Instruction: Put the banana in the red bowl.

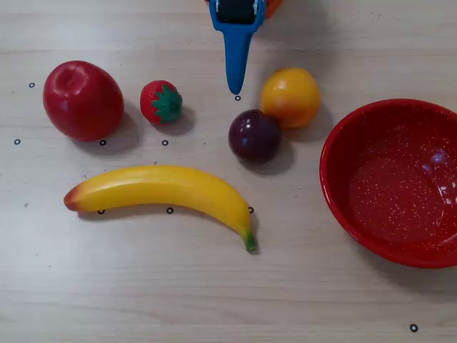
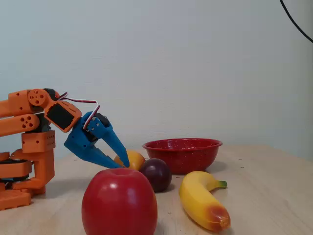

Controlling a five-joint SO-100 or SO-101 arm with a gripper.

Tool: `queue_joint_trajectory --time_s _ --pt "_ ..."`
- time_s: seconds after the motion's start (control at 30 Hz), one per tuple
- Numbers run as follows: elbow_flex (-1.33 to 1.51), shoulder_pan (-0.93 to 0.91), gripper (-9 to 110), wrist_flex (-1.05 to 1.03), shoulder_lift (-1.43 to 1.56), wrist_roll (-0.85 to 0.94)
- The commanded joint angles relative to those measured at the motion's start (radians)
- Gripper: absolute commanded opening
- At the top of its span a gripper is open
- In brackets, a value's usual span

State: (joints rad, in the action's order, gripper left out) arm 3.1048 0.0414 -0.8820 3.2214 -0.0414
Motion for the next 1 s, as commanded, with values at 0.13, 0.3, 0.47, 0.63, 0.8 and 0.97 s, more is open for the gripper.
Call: queue_joint_trajectory --time_s 0.13,0.3,0.47,0.63,0.8,0.97 --pt "0.014 -0.060 0 0.000 0.009 -0.028" --pt "0.014 -0.060 0 0.000 0.009 -0.026" --pt "0.014 -0.060 0 0.000 0.009 -0.023" --pt "0.003 -0.060 0 -0.008 -0.008 -0.029" --pt "-0.049 -0.060 0 -0.040 -0.063 -0.023" --pt "-0.140 -0.052 0 -0.041 -0.161 -0.040"
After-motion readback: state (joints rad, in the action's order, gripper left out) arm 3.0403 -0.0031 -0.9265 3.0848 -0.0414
